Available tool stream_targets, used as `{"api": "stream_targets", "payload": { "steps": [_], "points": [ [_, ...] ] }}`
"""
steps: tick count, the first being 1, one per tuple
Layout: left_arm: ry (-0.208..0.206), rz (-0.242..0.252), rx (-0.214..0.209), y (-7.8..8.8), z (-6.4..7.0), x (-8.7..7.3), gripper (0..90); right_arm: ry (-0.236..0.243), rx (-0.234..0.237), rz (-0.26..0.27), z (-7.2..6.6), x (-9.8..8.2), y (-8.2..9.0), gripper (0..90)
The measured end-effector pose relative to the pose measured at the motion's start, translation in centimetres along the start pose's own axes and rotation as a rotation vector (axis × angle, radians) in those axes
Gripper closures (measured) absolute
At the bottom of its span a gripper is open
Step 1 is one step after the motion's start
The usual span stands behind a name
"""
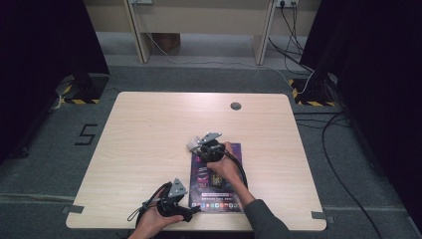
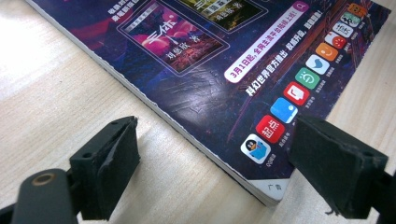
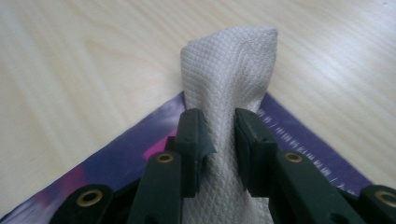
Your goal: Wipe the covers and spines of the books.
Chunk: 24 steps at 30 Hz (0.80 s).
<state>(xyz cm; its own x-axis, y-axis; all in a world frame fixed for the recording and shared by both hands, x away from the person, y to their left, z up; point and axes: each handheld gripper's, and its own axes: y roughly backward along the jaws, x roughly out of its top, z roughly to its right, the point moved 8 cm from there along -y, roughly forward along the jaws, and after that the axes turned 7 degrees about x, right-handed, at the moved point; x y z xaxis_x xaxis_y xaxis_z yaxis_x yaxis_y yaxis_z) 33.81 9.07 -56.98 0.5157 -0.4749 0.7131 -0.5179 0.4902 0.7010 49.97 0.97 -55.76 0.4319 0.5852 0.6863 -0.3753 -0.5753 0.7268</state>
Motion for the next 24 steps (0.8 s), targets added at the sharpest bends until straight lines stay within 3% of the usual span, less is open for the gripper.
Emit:
{"api": "stream_targets", "payload": {
  "steps": [5, 6, 10, 12, 16, 21, 24],
  "points": [
    [0.003, -0.001, 0.002, 0.0, 0.0, 0.0, 14.3, 0.029, 0.038, 0.01, -1.5, -0.8, 0.6, 72.2],
    [0.003, -0.001, 0.005, 0.0, 0.0, 0.0, 14.3, 0.036, 0.075, 0.013, -2.3, -1.3, 1.0, 72.1],
    [0.0, -0.003, 0.002, 0.0, 0.0, 0.0, 14.1, 0.037, 0.101, 0.025, -2.8, -2.0, 1.6, 72.3],
    [-0.009, -0.002, 0.008, 0.0, 0.0, 0.0, 14.4, 0.031, 0.118, 0.009, -2.8, -2.3, 2.1, 72.6],
    [-0.018, 0.002, 0.011, 0.1, 0.1, 0.1, 14.6, -0.041, 0.158, 0.025, -2.6, -2.6, 2.5, 70.6],
    [-0.02, 0.001, 0.011, 0.1, 0.1, 0.1, 14.7, -0.063, 0.163, 0.071, -2.6, -1.7, 2.8, 70.0],
    [-0.028, -0.004, 0.011, 0.0, 0.1, 0.1, 14.9, -0.035, 0.143, 0.055, -2.6, -1.7, 2.8, 70.4]
  ]
}}
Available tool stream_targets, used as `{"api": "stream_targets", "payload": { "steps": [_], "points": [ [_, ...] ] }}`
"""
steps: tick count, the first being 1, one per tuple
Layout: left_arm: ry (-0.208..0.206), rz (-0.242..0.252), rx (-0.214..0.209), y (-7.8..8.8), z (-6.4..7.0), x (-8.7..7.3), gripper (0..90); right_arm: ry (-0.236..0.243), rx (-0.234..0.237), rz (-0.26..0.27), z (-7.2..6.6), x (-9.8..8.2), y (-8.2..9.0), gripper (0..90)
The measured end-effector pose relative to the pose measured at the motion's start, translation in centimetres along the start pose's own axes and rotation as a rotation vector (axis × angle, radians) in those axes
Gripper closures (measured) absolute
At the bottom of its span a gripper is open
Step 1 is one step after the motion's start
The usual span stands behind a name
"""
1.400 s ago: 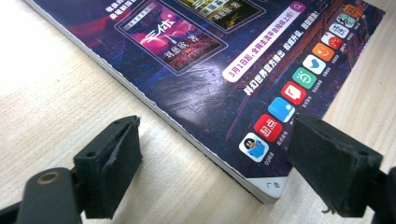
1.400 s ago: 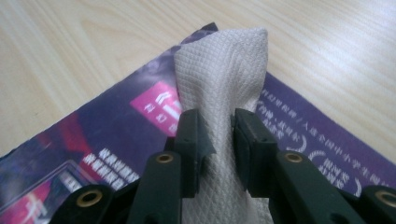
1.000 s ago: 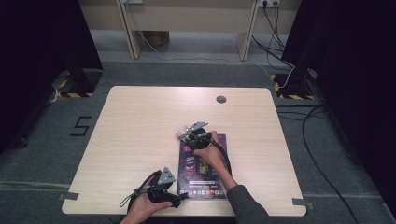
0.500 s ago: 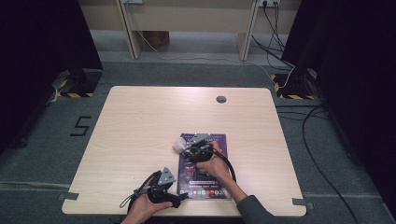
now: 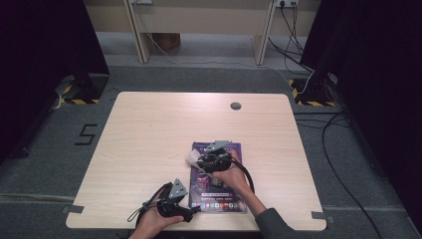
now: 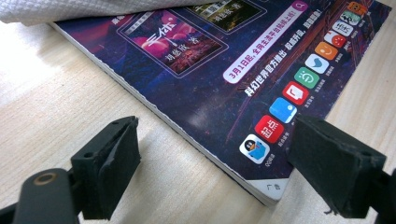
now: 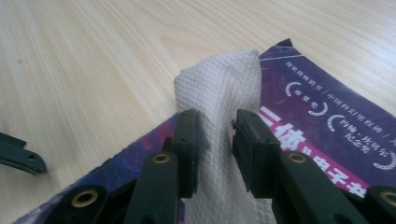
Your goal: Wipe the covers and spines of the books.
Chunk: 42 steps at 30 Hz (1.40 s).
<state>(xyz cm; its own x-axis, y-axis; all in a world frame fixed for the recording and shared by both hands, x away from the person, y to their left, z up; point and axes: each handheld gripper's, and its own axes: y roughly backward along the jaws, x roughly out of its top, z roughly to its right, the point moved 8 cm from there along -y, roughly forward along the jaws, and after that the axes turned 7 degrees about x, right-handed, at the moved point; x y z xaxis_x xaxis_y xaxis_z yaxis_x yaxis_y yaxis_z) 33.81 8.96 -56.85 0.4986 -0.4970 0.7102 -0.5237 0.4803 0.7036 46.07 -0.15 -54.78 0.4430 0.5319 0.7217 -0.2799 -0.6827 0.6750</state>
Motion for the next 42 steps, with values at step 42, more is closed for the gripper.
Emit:
{"api": "stream_targets", "payload": {
  "steps": [42],
  "points": [
    [0.015, 0.005, 0.001, 0.0, 0.0, -0.1, 14.2, -0.03, -0.219, -0.045, 5.9, -1.8, 2.1, 74.1]
  ]
}}
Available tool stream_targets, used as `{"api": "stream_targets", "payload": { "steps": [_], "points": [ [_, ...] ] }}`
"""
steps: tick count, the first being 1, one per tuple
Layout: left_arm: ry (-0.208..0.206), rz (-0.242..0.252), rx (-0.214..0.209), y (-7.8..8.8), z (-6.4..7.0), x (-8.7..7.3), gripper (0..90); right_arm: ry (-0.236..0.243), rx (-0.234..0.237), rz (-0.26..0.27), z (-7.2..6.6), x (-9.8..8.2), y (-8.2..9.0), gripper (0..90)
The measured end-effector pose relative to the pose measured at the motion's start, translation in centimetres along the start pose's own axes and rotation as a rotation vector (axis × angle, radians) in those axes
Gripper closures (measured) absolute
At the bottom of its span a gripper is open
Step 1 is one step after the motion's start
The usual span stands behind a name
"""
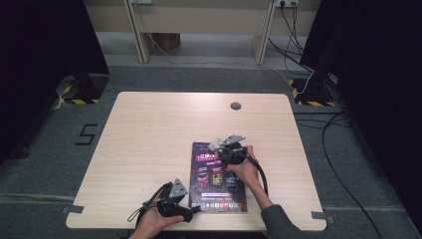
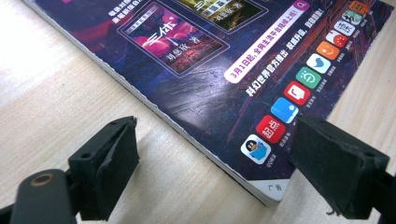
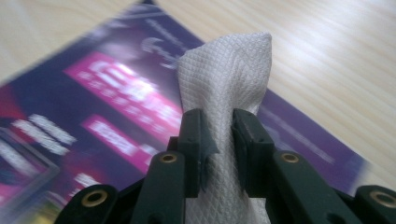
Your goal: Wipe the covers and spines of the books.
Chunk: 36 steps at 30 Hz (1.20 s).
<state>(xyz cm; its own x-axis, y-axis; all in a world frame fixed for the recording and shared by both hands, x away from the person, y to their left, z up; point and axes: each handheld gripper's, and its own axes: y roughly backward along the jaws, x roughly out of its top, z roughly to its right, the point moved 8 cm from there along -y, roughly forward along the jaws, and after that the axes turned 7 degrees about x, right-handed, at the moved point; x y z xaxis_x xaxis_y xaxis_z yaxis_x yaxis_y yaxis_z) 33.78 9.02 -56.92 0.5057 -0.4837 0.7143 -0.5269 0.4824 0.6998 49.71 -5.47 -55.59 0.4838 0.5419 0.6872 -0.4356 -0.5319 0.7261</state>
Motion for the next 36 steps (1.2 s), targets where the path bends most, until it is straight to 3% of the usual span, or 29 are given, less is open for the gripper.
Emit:
{"api": "stream_targets", "payload": {
  "steps": [5, 13, 18, 20, 24, 27, 29, 31, 33, 34, 36],
  "points": [
    [0.002, 0.0, 0.001, 0.0, 0.0, 0.0, 14.1, 0.04, 0.028, 0.002, -2.1, 1.9, -2.0, 74.1],
    [-0.014, -0.001, 0.002, 0.0, 0.0, 0.1, 14.5, 0.046, 0.01, -0.024, -2.4, 4.1, -4.0, 74.3],
    [-0.009, 0.001, 0.003, 0.0, 0.0, 0.0, 14.3, 0.058, 0.035, -0.013, -3.2, 3.7, -3.7, 74.2],
    [-0.011, -0.004, 0.001, 0.0, 0.0, 0.1, 13.8, 0.073, 0.078, -0.003, -4.3, 3.0, -3.1, 74.1],
    [-0.005, 0.002, 0.005, 0.0, 0.0, 0.0, 14.0, 0.111, 0.114, -0.004, -5.8, 1.9, -2.2, 74.1],
    [-0.005, 0.0, 0.002, 0.0, 0.0, 0.0, 13.9, 0.116, 0.125, -0.001, -6.1, 1.3, -1.6, 74.1],
    [-0.01, -0.001, 0.007, 0.0, 0.0, 0.0, 14.2, 0.111, 0.122, -0.012, -5.4, 0.4, -0.6, 74.1],
    [-0.012, 0.0, 0.004, 0.0, 0.0, 0.1, 14.0, 0.105, 0.088, -0.017, -4.1, -0.2, 0.0, 74.0],
    [-0.005, 0.004, 0.007, 0.0, 0.0, 0.0, 14.1, 0.068, 0.064, -0.014, -2.6, -1.0, 0.8, 74.1],
    [-0.005, 0.004, 0.007, 0.0, 0.0, 0.0, 14.2, 0.068, 0.064, -0.014, -2.6, -1.0, 0.8, 74.1],
    [-0.012, 0.0, 0.006, 0.0, 0.1, 0.1, 14.1, 0.026, 0.007, -0.013, -0.1, -2.3, 2.3, 74.0]
  ]
}}
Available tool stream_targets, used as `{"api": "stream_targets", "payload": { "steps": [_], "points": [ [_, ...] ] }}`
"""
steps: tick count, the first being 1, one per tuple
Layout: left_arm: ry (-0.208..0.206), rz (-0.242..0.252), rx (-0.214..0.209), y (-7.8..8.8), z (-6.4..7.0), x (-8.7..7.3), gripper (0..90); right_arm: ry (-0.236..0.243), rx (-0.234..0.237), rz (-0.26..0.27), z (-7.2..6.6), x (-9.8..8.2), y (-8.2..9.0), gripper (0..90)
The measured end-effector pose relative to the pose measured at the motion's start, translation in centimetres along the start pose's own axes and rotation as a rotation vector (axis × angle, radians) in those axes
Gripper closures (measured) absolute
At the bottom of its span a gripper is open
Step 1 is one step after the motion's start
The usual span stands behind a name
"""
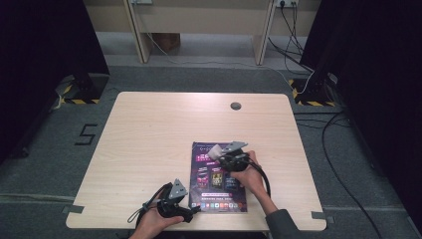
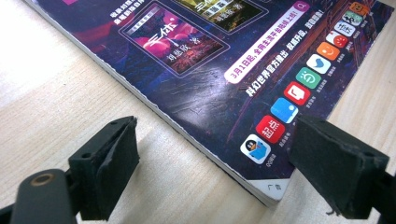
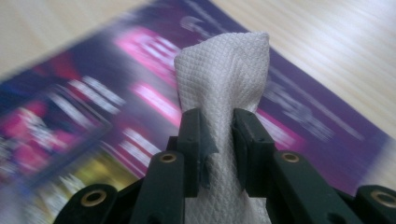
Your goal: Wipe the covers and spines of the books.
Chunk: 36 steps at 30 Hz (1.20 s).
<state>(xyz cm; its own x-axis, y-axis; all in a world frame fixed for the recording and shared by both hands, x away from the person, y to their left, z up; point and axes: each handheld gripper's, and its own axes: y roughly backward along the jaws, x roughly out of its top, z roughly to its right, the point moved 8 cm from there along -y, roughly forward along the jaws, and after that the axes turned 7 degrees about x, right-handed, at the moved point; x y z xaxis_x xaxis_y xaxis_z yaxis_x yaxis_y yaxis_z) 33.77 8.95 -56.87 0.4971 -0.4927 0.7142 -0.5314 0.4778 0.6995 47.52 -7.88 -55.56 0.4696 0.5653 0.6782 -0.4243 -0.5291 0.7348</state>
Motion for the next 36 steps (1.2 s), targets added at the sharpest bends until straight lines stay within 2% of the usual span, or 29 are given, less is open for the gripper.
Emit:
{"api": "stream_targets", "payload": {
  "steps": [1, 3, 5, 8, 10, 13, 14, 15, 16, 17, 18, 19, 22, 23, 25, 26, 27, 28, 29, 30, 33, 36],
  "points": [
    [0.0, 0.0, 0.0, 0.0, 0.0, 0.0, 14.0, 0.0, 0.0, 0.0, 0.0, 0.0, 0.0, 74.0],
    [0.006, 0.003, 0.003, 0.0, 0.0, -0.1, 14.2, -0.058, -0.026, 0.009, 1.7, -1.4, 1.3, 74.0],
    [0.0, -0.001, 0.003, 0.0, 0.0, 0.0, 14.2, -0.074, -0.042, 0.004, 2.3, -1.9, 1.9, 74.0],
    [0.004, 0.0, 0.0, 0.0, 0.0, 0.0, 14.0, -0.083, -0.047, 0.009, 2.6, -2.1, 2.1, 74.0],
    [-0.001, -0.002, 0.002, 0.0, 0.0, 0.0, 14.2, -0.072, -0.064, -0.001, 2.4, -2.0, 2.0, 74.0],
    [-0.002, -0.007, -0.001, 0.0, 0.0, 0.1, 14.0, -0.065, -0.053, 0.005, 1.8, -1.7, 1.7, 73.9],
    [0.004, -0.004, 0.002, 0.0, 0.0, 0.0, 14.1, -0.052, -0.039, 0.003, 0.9, -1.3, 1.3, 73.8],
    [0.004, -0.004, 0.002, 0.0, 0.0, 0.0, 14.1, -0.052, -0.039, 0.003, 0.9, -1.3, 1.3, 73.8],
    [-0.001, -0.004, 0.007, 0.0, 0.0, 0.0, 14.2, -0.034, -0.014, 0.008, -0.2, -0.7, 0.6, 73.6],
    [-0.001, -0.004, 0.007, 0.0, 0.0, 0.0, 14.2, -0.034, -0.014, 0.008, -0.2, -0.7, 0.6, 73.6],
    [0.003, -0.003, 0.005, 0.0, 0.0, 0.0, 14.2, -0.012, 0.011, 0.009, -1.6, 0.0, -0.1, 73.5],
    [0.003, -0.003, 0.005, 0.0, 0.0, 0.0, 14.4, -0.012, 0.011, 0.009, -1.6, 0.0, -0.1, 73.5],
    [0.003, -0.003, 0.009, 0.2, 0.0, -0.1, 14.4, 0.033, 0.056, 0.01, -3.9, 1.2, -1.3, 73.1],
    [0.005, -0.003, 0.008, 0.2, 0.0, -0.1, 14.5, 0.06, 0.078, 0.01, -5.5, 1.8, -1.9, 73.1],
    [0.004, -0.006, 0.012, 0.3, 0.0, -0.2, 14.4, 0.085, 0.111, 0.007, -7.1, 2.1, -2.3, 73.0],
    [0.004, -0.006, 0.012, 0.3, 0.0, -0.2, 14.6, 0.085, 0.111, 0.007, -7.1, 2.1, -2.3, 73.0],
    [-0.001, -0.009, 0.012, 0.4, 0.0, -0.3, 14.8, 0.109, 0.131, 0.01, -8.2, 2.3, -2.5, 72.9],
    [-0.001, -0.009, 0.012, 0.4, 0.0, -0.3, 14.9, 0.109, 0.131, 0.01, -8.2, 2.3, -2.5, 72.9],
    [-0.004, -0.009, 0.014, 0.5, 0.0, -0.3, 15.0, 0.125, 0.137, 0.005, -9.0, 2.4, -2.6, 73.0],
    [0.001, -0.008, 0.015, 0.5, 0.0, -0.3, 15.1, 0.132, 0.138, 0.002, -9.0, 2.4, -2.6, 73.0],
    [0.001, -0.007, 0.017, 0.6, 0.0, -0.4, 15.2, 0.115, 0.155, 0.008, -8.7, 2.3, -2.5, 73.5],
    [0.003, -0.004, 0.017, 0.8, 0.1, -0.4, 15.9, 0.084, 0.114, 0.005, -6.6, 1.7, -1.9, 73.5]
  ]
}}
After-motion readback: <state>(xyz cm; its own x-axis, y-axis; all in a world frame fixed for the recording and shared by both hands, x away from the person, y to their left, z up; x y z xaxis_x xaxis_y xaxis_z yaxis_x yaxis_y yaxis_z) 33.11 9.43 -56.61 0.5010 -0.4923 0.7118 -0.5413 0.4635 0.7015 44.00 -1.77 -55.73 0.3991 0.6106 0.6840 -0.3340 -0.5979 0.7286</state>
